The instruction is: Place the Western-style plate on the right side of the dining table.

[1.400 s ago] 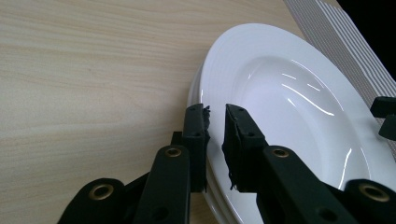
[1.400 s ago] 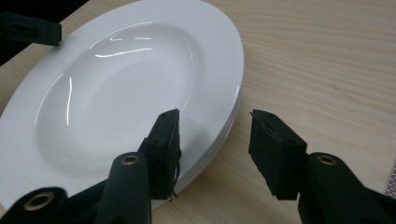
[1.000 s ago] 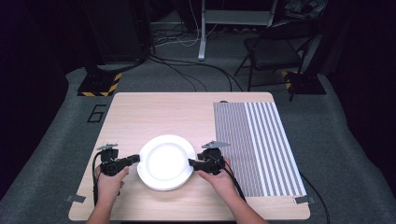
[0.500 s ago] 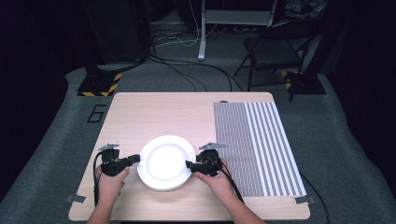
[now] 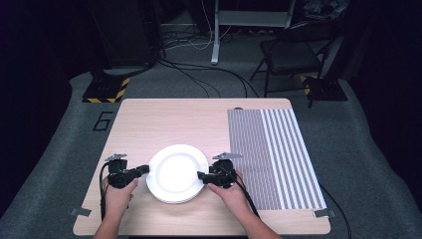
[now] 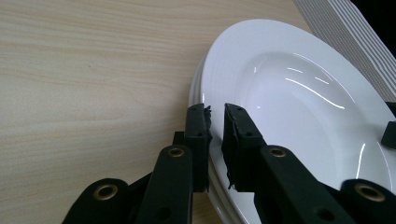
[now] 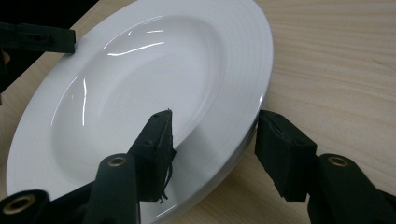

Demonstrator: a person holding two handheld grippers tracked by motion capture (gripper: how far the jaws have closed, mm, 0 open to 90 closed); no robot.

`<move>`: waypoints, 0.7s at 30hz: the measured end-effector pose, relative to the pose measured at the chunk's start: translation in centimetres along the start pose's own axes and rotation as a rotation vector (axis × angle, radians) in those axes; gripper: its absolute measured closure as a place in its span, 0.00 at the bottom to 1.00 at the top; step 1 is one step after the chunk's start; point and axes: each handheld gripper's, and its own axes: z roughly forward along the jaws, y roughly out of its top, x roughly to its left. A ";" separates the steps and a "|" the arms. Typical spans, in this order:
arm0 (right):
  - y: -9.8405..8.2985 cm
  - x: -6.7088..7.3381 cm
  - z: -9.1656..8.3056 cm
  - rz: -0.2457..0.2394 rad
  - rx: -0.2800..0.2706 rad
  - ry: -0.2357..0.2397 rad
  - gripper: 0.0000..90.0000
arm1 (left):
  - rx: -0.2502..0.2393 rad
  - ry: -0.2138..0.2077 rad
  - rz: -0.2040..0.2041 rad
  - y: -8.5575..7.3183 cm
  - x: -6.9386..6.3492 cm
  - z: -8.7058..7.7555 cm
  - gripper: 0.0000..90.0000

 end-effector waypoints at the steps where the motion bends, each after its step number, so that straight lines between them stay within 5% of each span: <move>1: 0.1 0.0 -0.2 0.011 -0.011 0.007 0.54 | 0.002 0.001 -0.002 0.0 0.0 0.0 0.90; 21: 0.5 -0.2 -1.1 0.110 -0.020 0.068 0.57 | 0.000 0.017 0.012 -0.1 -0.1 0.1 0.92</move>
